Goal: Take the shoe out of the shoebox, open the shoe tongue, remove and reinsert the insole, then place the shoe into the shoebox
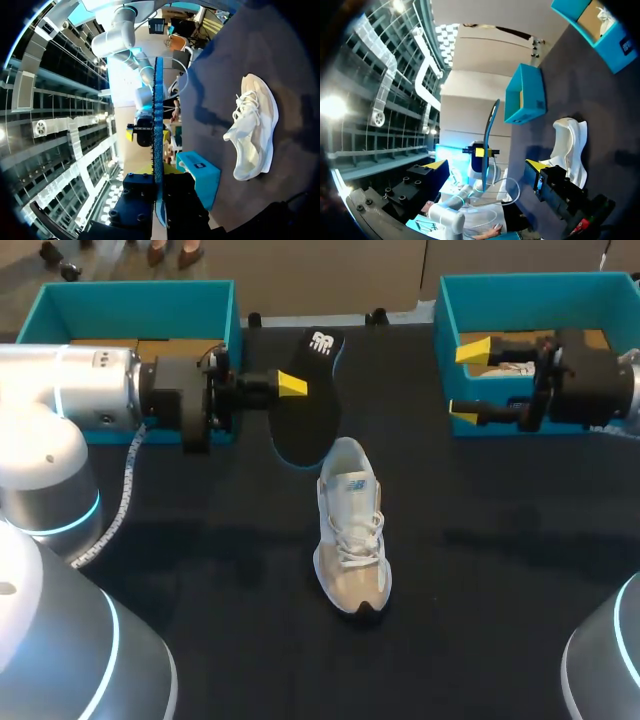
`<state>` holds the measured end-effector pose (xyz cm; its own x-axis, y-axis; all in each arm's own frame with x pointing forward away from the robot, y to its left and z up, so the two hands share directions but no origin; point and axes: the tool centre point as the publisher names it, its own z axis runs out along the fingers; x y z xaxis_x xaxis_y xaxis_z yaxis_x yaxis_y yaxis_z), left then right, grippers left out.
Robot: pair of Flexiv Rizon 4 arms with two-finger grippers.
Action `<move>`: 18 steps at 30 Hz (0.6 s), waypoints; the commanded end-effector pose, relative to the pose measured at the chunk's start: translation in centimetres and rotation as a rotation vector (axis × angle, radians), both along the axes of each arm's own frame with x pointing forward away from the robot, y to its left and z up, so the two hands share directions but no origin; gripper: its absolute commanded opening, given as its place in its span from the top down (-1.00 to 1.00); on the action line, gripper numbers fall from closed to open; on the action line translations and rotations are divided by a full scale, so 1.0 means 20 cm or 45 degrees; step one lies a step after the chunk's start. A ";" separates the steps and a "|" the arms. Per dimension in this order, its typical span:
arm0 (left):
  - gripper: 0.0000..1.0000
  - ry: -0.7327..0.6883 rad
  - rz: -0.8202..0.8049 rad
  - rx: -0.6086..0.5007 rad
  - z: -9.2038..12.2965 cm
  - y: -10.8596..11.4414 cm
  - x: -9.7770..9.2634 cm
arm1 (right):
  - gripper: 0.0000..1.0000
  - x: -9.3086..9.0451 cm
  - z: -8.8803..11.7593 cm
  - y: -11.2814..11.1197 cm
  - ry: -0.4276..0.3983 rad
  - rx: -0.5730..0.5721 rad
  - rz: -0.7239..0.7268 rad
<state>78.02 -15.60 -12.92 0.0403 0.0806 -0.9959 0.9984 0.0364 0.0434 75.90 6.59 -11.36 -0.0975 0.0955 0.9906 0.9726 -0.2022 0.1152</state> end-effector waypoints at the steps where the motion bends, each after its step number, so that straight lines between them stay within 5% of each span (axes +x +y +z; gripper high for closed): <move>1: 1.00 -0.002 0.003 0.000 0.00 -0.01 0.00 | -1.00 0.00 0.00 0.01 0.002 -0.003 0.000; 7: 1.00 -0.002 0.003 0.000 0.00 -0.01 0.00 | -1.00 0.00 0.00 0.01 0.002 -0.003 0.000; 18: 1.00 0.713 -0.062 -0.070 0.07 0.00 0.07 | -1.00 0.00 0.00 0.01 0.002 -0.003 0.000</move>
